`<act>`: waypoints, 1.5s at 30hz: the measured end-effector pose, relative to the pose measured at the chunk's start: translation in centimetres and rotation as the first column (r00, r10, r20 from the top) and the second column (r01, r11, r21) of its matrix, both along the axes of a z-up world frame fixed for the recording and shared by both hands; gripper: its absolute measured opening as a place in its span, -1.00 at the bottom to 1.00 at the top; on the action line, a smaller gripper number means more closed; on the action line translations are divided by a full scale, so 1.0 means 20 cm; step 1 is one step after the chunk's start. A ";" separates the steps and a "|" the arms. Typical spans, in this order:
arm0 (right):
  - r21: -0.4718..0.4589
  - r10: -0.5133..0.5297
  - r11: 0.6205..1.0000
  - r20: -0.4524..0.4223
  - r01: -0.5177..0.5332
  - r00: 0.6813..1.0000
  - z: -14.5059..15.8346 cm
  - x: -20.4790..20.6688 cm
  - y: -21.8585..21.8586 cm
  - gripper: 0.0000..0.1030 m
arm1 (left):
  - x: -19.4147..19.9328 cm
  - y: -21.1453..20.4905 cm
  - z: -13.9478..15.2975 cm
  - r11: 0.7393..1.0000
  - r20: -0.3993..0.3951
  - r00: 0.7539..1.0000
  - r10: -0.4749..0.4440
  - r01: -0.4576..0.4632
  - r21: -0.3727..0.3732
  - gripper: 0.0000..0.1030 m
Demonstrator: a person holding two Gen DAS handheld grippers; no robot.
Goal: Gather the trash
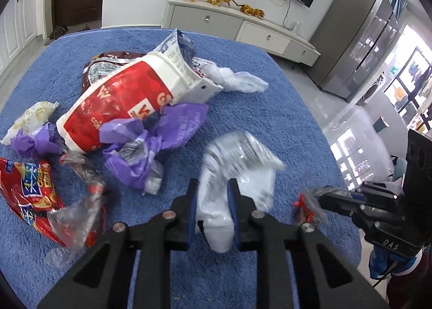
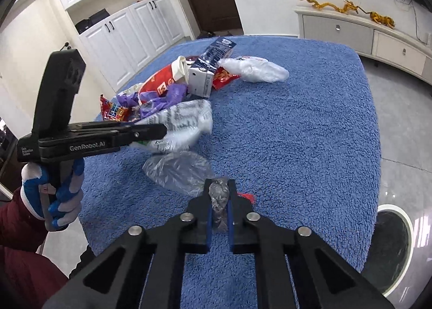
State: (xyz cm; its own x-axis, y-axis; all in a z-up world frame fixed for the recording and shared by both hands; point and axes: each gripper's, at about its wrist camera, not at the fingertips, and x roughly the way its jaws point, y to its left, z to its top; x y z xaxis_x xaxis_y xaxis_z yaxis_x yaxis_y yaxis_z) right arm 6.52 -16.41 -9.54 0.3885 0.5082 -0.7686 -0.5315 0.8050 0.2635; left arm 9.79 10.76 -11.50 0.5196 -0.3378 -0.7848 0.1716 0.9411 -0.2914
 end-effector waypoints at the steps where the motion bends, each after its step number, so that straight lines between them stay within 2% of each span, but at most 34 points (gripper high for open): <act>1: 0.012 0.004 1.000 0.008 -0.004 1.000 0.01 0.00 0.00 -0.90 | -0.02 -0.01 0.01 1.000 0.011 1.000 0.003 -0.003 0.004 -0.64; 11: 0.092 -0.047 0.995 0.115 0.037 0.992 0.17 -0.04 -0.15 -0.92 | -0.11 -0.05 0.24 0.998 0.115 0.993 0.021 -0.027 0.051 -0.68; 17: 0.135 -0.167 0.980 0.179 0.144 0.969 0.28 -0.06 -0.41 -0.92 | -0.10 -0.21 0.40 0.998 0.169 0.984 -0.051 0.042 0.053 -0.69; 21: 0.152 -0.299 0.950 0.200 0.272 0.933 0.30 -0.08 -0.67 -0.92 | -0.04 -0.44 0.47 0.990 0.180 0.973 -0.141 0.134 0.055 -0.70; 24: 0.152 -0.402 0.914 0.200 0.377 0.894 0.28 -0.10 -0.87 -0.91 | 0.00 -0.70 0.47 0.969 0.176 0.953 -0.245 0.237 0.068 -0.70; 25: 0.143 -0.450 0.892 0.197 0.428 0.871 0.25 -0.11 -0.96 -0.91 | 0.02 -0.81 0.47 0.957 0.170 0.942 -0.288 0.279 0.075 -0.70; 29: 0.076 -0.575 0.817 0.176 0.572 0.799 0.13 -0.12 -1.21 -0.91 | 0.09 -1.21 0.38 0.910 0.114 0.904 -0.413 0.403 0.096 -0.69; 33: -0.007 -0.670 0.737 0.116 0.675 0.733 -0.09 -0.08 -1.41 -0.87 | 0.18 -1.57 0.20 0.867 0.036 0.872 -0.488 0.480 0.134 -0.67; 36: -0.042 -0.710 0.700 0.062 0.713 0.701 -0.25 -0.04 -1.51 -0.84 | 0.27 -1.79 0.02 0.850 -0.028 0.860 -0.509 0.508 0.137 -0.63; 41: -0.070 -0.756 0.654 -0.010 0.753 0.655 -0.44 0.05 -1.64 -0.82 | 0.39 -1.99 -0.21 0.850 -0.123 0.857 -0.501 0.514 0.120 -0.60; 42: -0.074 -0.763 0.646 -0.023 0.760 0.646 -0.48 0.07 -1.65 -0.79 | 0.40 -2.01 -0.24 0.850 -0.134 0.856 -0.500 0.514 0.113 -0.47; 43: -0.078 -0.771 0.636 -0.036 0.767 0.636 -0.51 0.08 -1.67 -0.62 | 0.42 -2.03 -0.27 0.851 -0.153 0.853 -0.498 0.515 0.103 -0.34; 44: -0.082 -0.777 0.629 -0.048 0.773 0.628 -0.54 0.09 -1.70 -0.53 | 0.44 -2.03 -0.29 0.855 -0.166 0.855 -0.492 0.510 0.095 -0.07; 45: -0.087 -0.779 0.626 -0.056 0.775 0.624 -0.56 0.10 -1.71 -0.39 | 0.44 -2.04 -0.29 0.858 -0.165 0.857 -0.489 0.506 0.086 -0.02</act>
